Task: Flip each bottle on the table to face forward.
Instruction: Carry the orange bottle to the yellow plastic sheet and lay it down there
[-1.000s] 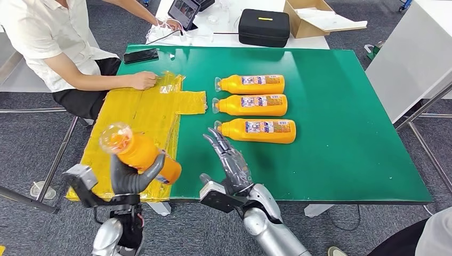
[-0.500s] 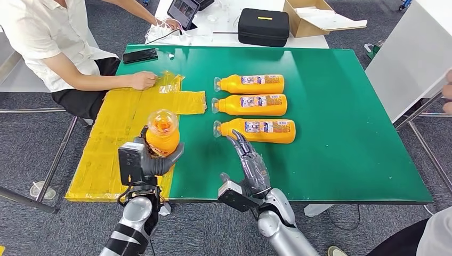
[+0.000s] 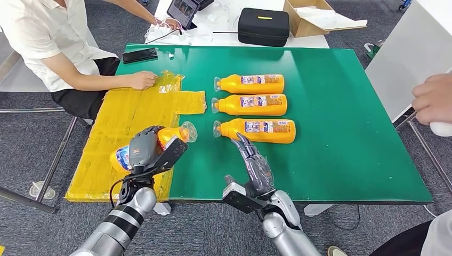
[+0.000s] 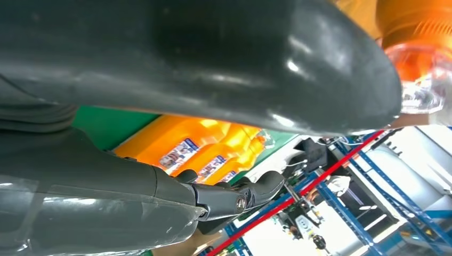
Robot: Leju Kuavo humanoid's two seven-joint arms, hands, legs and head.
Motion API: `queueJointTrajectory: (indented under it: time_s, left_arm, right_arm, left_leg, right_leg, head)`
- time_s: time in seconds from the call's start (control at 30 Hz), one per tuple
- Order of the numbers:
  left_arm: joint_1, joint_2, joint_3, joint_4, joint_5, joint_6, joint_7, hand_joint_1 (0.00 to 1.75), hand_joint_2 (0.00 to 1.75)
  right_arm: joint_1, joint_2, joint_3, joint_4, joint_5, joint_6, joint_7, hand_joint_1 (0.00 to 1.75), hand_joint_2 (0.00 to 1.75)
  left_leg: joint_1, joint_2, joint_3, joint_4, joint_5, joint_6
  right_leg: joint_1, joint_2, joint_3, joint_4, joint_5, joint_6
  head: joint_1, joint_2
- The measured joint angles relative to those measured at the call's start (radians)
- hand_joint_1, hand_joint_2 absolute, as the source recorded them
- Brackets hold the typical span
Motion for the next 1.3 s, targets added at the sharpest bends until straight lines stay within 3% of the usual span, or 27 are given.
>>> queueJointTrajectory:
  time_s: [0.2, 0.4, 0.43, 0.57, 0.6, 0.7, 0.93, 1.3]
  left_arm:
    - [-0.018, 0.013, -0.009, 0.034, -0.007, -0.009, 0.008, 1.75, 1.75]
    - [-0.059, 0.031, -0.015, 0.080, -0.080, -0.156, 0.070, 1.74, 1.75]
    - [-0.068, 0.035, -0.016, 0.091, -0.086, -0.177, 0.071, 1.64, 1.75]
    - [-0.113, 0.051, -0.018, 0.146, -0.089, -0.292, 0.056, 0.13, 1.75]
    - [-0.125, 0.055, -0.019, 0.159, -0.087, -0.328, 0.050, 0.02, 1.75]
    - [-0.151, 0.071, -0.018, 0.203, -0.073, -0.424, 0.031, 0.00, 1.75]
    - [-0.187, 0.098, -0.019, 0.271, -0.069, -0.502, 0.003, 0.00, 1.75]
    - [-0.193, 0.099, -0.018, 0.296, -0.060, -0.452, 0.009, 0.00, 1.75]
  right_arm:
    - [0.005, 0.000, -0.006, -0.005, 0.000, 0.002, 0.000, 0.00, 0.00]
    - [0.012, 0.003, -0.021, -0.010, -0.010, 0.019, -0.013, 0.00, 0.00]
    - [0.012, 0.004, -0.023, -0.010, -0.013, 0.021, -0.018, 0.00, 0.00]
    - [0.012, 0.007, -0.030, -0.009, -0.034, 0.028, -0.042, 0.00, 0.00]
    - [0.011, 0.007, -0.030, -0.008, -0.039, 0.031, -0.049, 0.00, 0.44]
    - [0.007, 0.011, -0.031, 0.001, -0.053, 0.037, -0.067, 0.00, 1.75]
    - [-0.016, 0.024, -0.032, 0.047, -0.082, 0.039, -0.097, 0.00, 1.75]
    - [-0.026, 0.030, -0.031, 0.086, -0.091, 0.042, -0.104, 0.00, 1.75]
  left_leg:
    - [0.000, 0.000, 0.000, 0.000, 0.000, 0.000]
    - [0.000, 0.000, 0.000, 0.000, 0.000, 0.000]
    - [0.000, 0.000, 0.000, 0.000, 0.000, 0.000]
    - [0.000, 0.000, 0.001, 0.000, 0.000, 0.000]
    - [0.000, 0.000, 0.001, 0.000, 0.000, -0.001]
    - [0.000, 0.000, 0.002, 0.000, 0.001, -0.001]
    - [0.001, -0.001, 0.002, 0.000, 0.002, -0.002]
    - [0.001, -0.001, 0.003, 0.000, 0.002, -0.002]
  right_leg:
    - [0.000, 0.000, 0.000, 0.000, 0.000, 0.000]
    - [0.000, 0.000, 0.000, 0.000, 0.000, 0.000]
    - [0.000, 0.000, 0.000, 0.000, 0.000, 0.000]
    - [0.000, 0.000, 0.001, 0.002, 0.000, 0.000]
    - [0.000, 0.000, 0.001, 0.002, 0.000, 0.000]
    - [0.000, 0.000, 0.001, 0.002, 0.000, 0.000]
    - [0.000, 0.000, 0.002, 0.003, 0.000, -0.001]
    - [0.000, 0.000, 0.002, 0.003, 0.000, -0.001]
  head:
    - [0.000, 0.000]
    - [0.000, 0.000]
    - [0.000, 0.000]
    - [0.000, 0.000]
    - [0.000, 0.000]
    - [0.000, 0.000]
    - [0.000, 0.000]
    - [0.000, 0.000]
